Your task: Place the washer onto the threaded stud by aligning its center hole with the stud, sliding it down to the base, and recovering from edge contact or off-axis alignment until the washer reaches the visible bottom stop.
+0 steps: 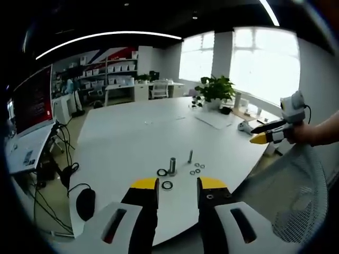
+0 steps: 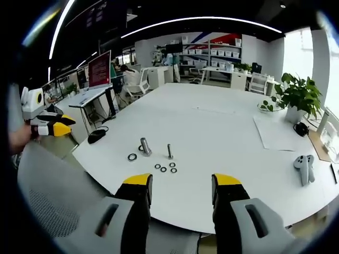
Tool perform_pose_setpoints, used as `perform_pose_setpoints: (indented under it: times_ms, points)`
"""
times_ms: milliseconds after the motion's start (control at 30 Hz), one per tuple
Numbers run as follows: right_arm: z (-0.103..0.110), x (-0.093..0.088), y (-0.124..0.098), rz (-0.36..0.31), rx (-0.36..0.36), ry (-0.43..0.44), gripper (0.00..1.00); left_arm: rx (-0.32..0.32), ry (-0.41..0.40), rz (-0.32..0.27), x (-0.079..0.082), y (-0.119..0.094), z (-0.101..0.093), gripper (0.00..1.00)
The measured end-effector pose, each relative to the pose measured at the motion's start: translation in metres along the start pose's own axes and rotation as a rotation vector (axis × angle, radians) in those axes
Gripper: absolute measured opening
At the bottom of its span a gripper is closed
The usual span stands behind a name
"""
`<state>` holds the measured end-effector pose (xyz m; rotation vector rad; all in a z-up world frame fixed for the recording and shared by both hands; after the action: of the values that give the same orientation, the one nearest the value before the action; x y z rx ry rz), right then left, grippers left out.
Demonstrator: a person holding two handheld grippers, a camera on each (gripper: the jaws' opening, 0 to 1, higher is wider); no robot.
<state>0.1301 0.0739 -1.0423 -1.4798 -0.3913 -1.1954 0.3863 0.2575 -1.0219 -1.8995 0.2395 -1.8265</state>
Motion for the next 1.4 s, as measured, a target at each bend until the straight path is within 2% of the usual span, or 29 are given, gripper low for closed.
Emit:
perform_pose_setpoints:
  times_ms: [300,433,567,667,833,1400]
  points:
    - [-0.0012,0.0008,-0.0004,-0.017,-0.002,0.021,0.47,-0.004,0.005,0.002,-0.0017,-0.0006,-0.0003,0.27]
    - [0.0021,0.0029,-0.0012,-0.031,-0.001,0.008,0.48,0.005,-0.026,-0.026,0.0026,-0.0037,0.0033,0.27]
    - [-0.0014,0.0033,-0.0018,-0.032,-0.009,0.011,0.48,0.013,0.002,-0.021,0.0033,-0.0014,0.0000,0.27]
    - [-0.0033,0.0046,-0.0022,-0.040,-0.013,0.025,0.47,0.007,-0.011,-0.013,0.0030,-0.0010,0.0004,0.27]
    - [0.0014,0.0041,-0.0014,-0.031,-0.005,-0.004,0.47,0.011,-0.008,-0.008,0.0022,-0.0017,0.0011,0.26]
    - [-0.0016,-0.0017,0.0021,-0.001,0.007,0.011,0.47,0.015,-0.013,-0.014,0.0036,-0.0008,0.0052,0.25]
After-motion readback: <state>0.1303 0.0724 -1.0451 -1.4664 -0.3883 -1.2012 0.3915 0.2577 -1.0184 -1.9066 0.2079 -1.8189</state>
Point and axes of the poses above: the point that each gripper's makers call its tool centre point, and the gripper's own axes: y roughly forward along the fingers, z roughly to its left, x roughly out of its top, the point moved 4 cm from there along -y, roughly backward along the fingers, and after that the axes turned 13 degrees about x, right-handed, at the moved point
